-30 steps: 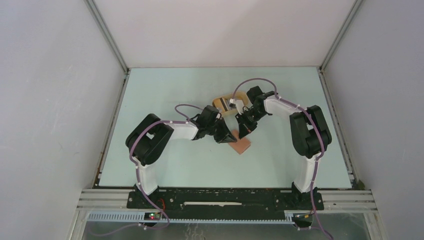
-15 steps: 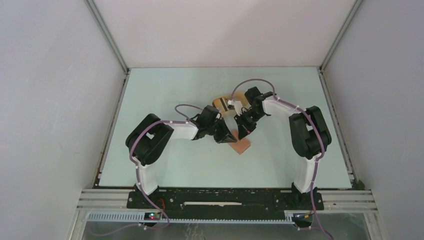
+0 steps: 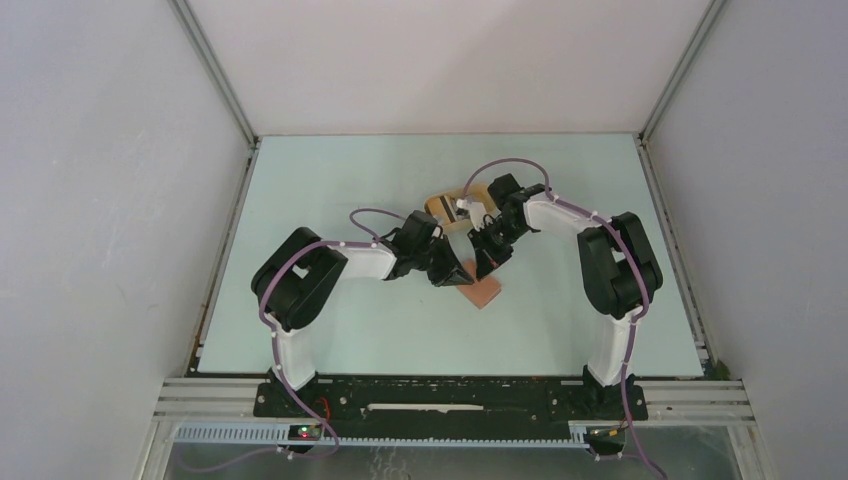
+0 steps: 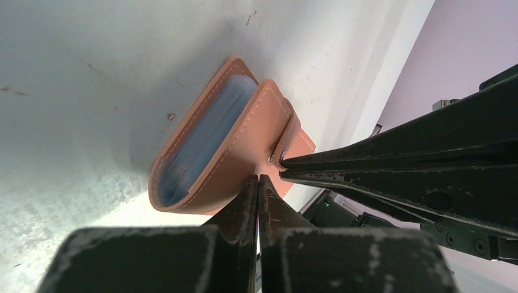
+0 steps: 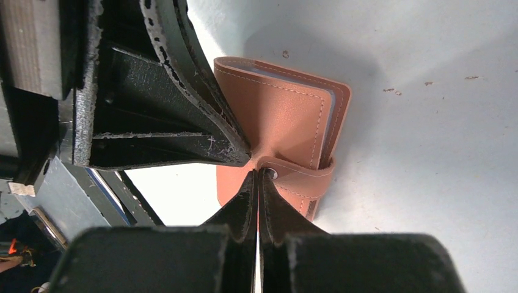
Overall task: Put the credit cards into the card holder
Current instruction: Close the card holder at the center of the board.
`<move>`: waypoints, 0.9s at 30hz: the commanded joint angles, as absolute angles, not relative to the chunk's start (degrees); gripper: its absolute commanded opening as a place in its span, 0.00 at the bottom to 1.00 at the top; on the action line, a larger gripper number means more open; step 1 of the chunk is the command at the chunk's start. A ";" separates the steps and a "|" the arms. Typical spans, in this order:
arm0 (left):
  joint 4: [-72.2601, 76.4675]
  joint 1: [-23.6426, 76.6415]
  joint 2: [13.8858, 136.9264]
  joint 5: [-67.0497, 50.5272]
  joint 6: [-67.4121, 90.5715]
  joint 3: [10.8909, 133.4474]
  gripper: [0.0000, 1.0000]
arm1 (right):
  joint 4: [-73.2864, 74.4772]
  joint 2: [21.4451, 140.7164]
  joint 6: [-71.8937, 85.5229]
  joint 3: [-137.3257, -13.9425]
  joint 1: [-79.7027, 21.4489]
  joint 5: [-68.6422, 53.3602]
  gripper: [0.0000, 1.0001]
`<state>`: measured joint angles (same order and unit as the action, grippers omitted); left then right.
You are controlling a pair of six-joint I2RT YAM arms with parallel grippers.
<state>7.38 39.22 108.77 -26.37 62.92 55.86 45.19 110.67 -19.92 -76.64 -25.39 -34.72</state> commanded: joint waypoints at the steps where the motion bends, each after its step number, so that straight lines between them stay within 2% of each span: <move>1: 3.72 39.07 111.71 -21.53 60.37 54.50 0.02 | 43.04 112.64 -16.82 -75.09 -27.65 -33.71 0.00; 23: 6.27 39.06 111.34 -22.06 61.11 52.99 0.03 | 47.26 121.80 -14.99 -80.34 -27.58 -30.17 0.00; 27: 6.50 39.03 111.23 -22.23 61.12 52.87 0.03 | 47.94 118.00 -18.08 -80.48 -26.46 -37.79 0.30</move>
<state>8.71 39.07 108.77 -27.05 62.94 55.18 52.51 117.03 -13.78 -82.08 -25.54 -36.27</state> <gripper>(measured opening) 0.030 0.180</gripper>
